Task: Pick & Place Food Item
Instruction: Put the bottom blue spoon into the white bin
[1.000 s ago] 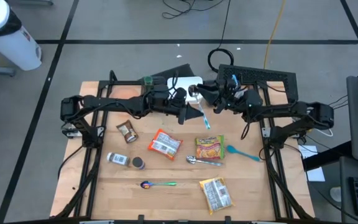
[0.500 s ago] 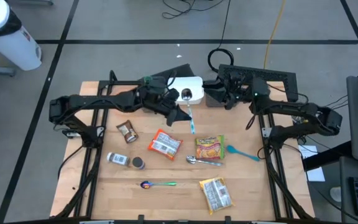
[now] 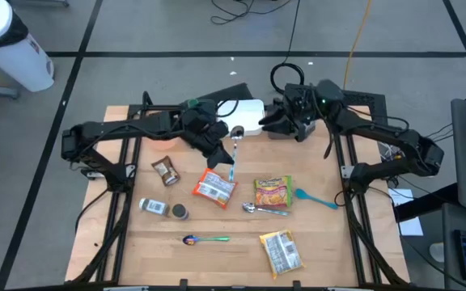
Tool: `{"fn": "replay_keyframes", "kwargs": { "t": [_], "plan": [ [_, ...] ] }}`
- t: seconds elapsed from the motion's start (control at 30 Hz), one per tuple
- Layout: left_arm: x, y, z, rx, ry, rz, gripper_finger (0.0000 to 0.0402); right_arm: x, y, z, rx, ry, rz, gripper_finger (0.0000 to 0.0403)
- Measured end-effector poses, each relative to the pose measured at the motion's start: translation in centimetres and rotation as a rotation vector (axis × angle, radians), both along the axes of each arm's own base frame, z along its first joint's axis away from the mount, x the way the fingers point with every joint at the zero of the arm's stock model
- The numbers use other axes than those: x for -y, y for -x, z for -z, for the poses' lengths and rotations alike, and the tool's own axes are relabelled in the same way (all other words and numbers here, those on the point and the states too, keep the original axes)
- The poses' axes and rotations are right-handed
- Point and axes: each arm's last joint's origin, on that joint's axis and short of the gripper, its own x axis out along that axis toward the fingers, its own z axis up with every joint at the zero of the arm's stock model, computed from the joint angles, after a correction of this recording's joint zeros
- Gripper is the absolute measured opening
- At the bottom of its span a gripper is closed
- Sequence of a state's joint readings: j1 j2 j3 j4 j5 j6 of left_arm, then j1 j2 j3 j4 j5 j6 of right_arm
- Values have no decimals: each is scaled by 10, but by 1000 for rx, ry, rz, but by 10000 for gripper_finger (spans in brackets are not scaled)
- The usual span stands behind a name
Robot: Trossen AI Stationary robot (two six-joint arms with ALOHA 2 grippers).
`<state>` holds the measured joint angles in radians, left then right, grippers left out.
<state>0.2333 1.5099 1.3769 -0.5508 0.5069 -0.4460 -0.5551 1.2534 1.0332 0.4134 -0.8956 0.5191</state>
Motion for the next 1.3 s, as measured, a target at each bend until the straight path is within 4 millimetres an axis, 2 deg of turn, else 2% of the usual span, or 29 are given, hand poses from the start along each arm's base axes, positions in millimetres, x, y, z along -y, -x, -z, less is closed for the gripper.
{"fn": "replay_keyframes", "kwargs": {
  "t": [0.13, 0.33, 0.53, 0.9, 1.3],
  "plan": [
    [0, 5, -16, -32, -39, 14, 17, 2, -7, 2, -10, -1, -9, 133],
    [-1, 1, -25, -60, -45, 24, 17, -3, -20, 4, -13, 10, -42, 132],
    [0, -9, -17, -89, -37, 44, 17, -6, -23, 3, -3, 24, -42, 131],
    [4, -16, -10, -114, -20, 50, 15, -7, -25, 3, 8, 33, 0, 130],
    [3, -18, -8, -119, -10, 42, 15, -15, -41, 16, -31, 28, 2, 130]
  ]
}}
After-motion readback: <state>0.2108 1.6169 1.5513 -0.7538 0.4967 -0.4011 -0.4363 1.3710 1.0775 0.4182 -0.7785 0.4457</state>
